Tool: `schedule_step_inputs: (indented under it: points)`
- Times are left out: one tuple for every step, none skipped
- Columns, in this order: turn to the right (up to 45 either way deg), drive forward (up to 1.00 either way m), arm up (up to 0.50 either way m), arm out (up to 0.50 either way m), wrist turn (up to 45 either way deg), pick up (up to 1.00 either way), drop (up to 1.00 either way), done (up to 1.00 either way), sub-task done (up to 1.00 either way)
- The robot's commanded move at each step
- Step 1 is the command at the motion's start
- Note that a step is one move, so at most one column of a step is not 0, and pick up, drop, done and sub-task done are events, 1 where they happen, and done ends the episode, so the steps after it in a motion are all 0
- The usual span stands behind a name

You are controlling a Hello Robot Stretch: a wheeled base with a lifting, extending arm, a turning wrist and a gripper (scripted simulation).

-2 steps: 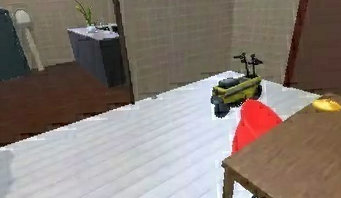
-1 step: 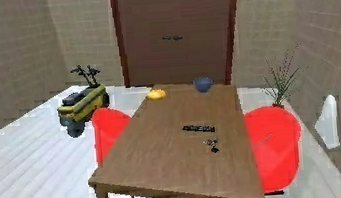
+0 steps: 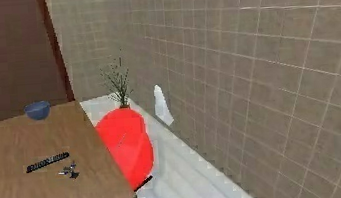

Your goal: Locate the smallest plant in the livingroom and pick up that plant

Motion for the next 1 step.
schedule_step_inputs:
  points:
    - [36.0, 0.00, 0.00, 0.00, 0.0, 0.00, 0.00, 0.00, 0.00]
